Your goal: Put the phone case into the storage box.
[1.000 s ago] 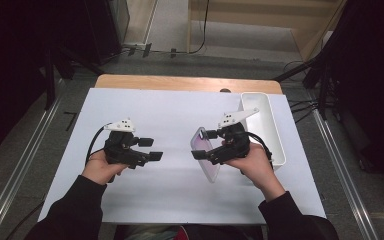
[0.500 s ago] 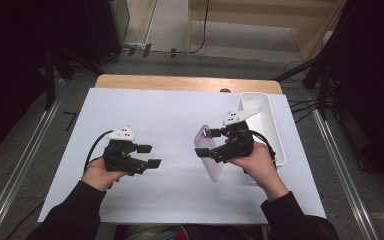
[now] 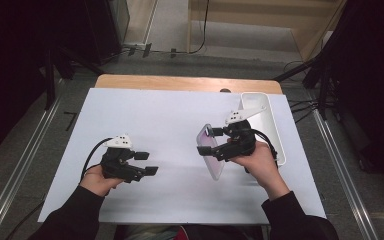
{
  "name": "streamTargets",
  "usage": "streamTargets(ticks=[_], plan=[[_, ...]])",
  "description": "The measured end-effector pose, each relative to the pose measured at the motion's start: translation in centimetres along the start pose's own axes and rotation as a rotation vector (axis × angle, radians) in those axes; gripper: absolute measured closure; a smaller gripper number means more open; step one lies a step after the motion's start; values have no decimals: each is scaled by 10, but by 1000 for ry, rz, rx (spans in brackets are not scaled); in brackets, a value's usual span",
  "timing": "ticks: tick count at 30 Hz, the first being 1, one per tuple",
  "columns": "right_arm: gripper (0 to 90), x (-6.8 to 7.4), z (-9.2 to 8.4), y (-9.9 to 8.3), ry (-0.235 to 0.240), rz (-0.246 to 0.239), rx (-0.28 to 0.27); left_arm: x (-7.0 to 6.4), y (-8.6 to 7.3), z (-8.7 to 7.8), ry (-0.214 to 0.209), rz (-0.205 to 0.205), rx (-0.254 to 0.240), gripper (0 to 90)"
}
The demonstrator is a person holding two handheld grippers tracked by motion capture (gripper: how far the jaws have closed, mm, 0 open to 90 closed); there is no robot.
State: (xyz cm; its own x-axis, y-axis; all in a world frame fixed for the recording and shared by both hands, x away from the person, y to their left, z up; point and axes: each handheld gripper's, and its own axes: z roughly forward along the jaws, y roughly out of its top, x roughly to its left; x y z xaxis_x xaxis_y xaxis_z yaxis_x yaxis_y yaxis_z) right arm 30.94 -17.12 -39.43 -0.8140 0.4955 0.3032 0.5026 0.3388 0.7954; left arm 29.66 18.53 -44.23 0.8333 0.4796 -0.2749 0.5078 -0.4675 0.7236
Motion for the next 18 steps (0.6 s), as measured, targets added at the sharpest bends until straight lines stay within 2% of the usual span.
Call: streamTargets(ticks=[2, 4, 10, 13, 18], plan=[[150, 0, -1, 0, -3, 9, -1, 0, -2, 0, -2, -5, 9, 307], [150, -1, -1, 0, -10, 9, -2, 0, -3, -1, 20, 2, 24, 307], [150, -4, -5, -1, -17, 18, -9, 1, -10, -4, 27, -5, 29, 307], [150, -5, -6, 0, -28, 29, -7, 2, -12, -6, 27, -14, 41, 256], [150, -6, -10, 0, -43, 43, -9, 4, -15, -8, 37, -16, 35, 256]])
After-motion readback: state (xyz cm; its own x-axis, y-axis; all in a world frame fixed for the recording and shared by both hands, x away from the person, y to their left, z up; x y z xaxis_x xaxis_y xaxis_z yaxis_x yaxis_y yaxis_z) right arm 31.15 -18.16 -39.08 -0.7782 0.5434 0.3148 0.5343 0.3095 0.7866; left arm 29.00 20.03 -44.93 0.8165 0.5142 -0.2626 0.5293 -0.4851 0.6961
